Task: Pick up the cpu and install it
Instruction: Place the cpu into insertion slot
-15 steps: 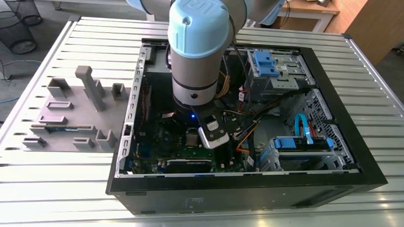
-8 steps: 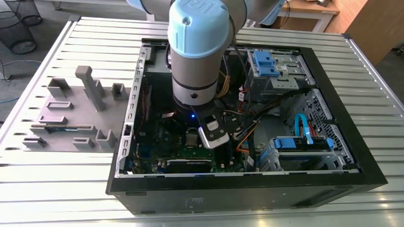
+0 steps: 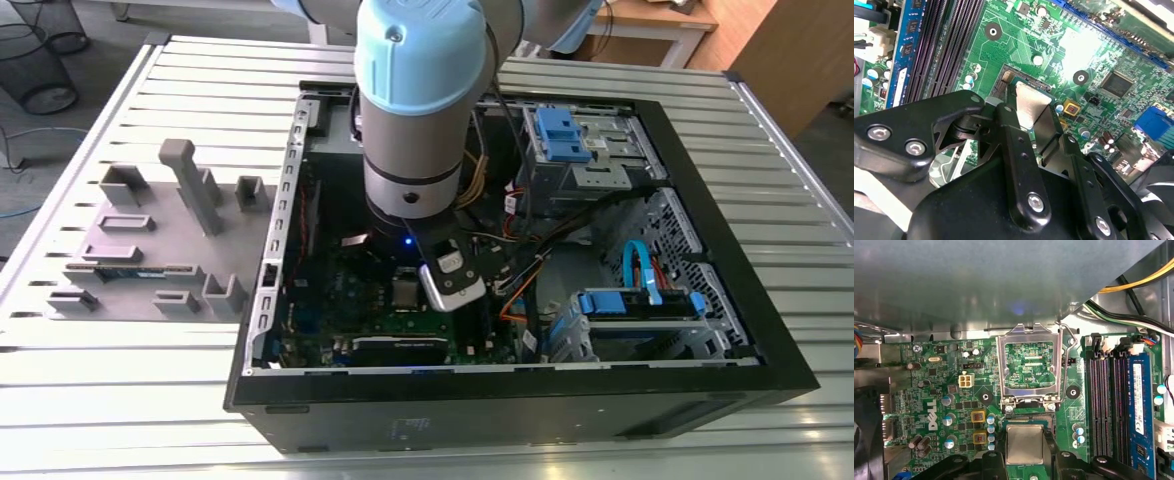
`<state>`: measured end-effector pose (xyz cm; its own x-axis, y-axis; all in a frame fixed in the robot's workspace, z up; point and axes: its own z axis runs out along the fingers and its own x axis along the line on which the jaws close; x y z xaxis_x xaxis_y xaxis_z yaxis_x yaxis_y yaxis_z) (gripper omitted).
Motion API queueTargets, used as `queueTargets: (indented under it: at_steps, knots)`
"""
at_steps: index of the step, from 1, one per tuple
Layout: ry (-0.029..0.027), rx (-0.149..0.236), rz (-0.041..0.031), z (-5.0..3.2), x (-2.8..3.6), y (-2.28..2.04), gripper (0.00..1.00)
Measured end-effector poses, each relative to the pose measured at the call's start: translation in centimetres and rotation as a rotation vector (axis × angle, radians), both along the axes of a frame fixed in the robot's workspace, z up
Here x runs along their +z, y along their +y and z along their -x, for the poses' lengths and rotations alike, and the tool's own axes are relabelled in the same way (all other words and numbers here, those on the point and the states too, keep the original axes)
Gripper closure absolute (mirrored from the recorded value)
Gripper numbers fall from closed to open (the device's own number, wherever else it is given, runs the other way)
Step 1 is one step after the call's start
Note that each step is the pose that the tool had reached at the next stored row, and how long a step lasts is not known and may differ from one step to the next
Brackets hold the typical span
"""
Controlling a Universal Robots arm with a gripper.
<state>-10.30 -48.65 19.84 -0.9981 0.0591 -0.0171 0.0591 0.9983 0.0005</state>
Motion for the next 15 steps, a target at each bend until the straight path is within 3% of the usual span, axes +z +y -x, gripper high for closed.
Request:
queueTargets:
  at_steps: [13,15]
  knots:
    - [0.0001,0.001,0.0002,-0.38,-0.04,0.0,0.61]
    - [-0.0001,0.014,0.0,-0.4,-0.04,0.0,0.61]
